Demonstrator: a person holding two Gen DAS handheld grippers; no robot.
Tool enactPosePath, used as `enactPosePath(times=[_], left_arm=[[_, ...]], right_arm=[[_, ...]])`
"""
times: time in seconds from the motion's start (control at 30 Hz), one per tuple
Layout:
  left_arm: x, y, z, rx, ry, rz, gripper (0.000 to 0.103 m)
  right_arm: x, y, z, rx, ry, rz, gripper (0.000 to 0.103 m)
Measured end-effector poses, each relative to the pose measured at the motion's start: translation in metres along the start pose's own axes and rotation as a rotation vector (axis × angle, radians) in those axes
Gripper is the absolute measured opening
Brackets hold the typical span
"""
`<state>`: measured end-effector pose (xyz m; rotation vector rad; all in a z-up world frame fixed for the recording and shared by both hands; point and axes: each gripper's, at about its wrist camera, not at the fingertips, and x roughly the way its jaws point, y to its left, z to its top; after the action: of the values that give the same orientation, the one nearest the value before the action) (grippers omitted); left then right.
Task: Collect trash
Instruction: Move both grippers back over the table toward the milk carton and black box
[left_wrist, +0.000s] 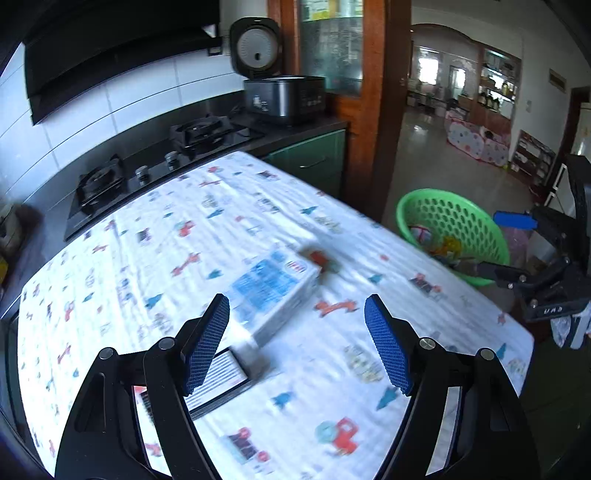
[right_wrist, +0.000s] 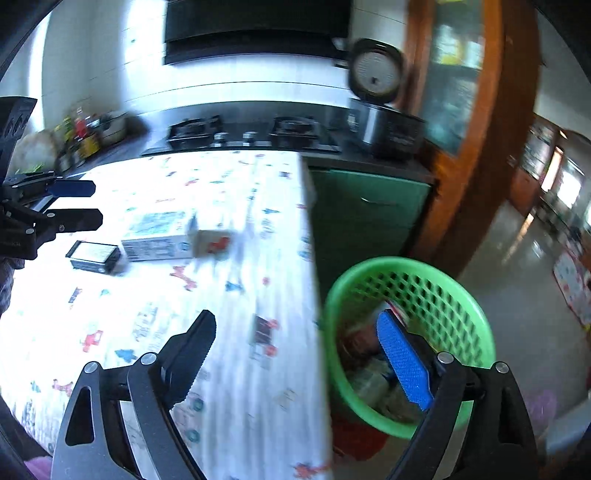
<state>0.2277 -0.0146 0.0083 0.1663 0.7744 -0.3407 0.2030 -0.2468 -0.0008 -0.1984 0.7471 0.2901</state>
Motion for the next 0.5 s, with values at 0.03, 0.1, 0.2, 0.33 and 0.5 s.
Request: enactPosePath(times=[0.03,0.1,0.2,0.33,0.5], left_arm=[[-0.003,0.008,-0.004,-0.005,0.001,0.011,0.075],[-0.008,0.022,-0.013,-0.020,0.003,0.019,0.075],[-0.014,0.041,-0.027,-0.041,0.017,0.032,0.075],[-0.017,0.057,-0.044,-0.030,0.040,0.057,0.075],[-0.020,0.071,-0.056,-0.025,0.054,0.060,0.075]], right_arm=[[0.003,0.005,0.004,-0.019,-0.001,0.013,0.087],[0.009,0.015,0.011,-0.060,-0.004,0.036,0.087],[0.022,0.033,0.022,-0.137,-0.001,0.083,0.088],[0.041,0.059,0.037,-0.270,0.010,0.142,0.088],[0.074,0.094,0.056,-0.452,0.032,0.226,0.089]])
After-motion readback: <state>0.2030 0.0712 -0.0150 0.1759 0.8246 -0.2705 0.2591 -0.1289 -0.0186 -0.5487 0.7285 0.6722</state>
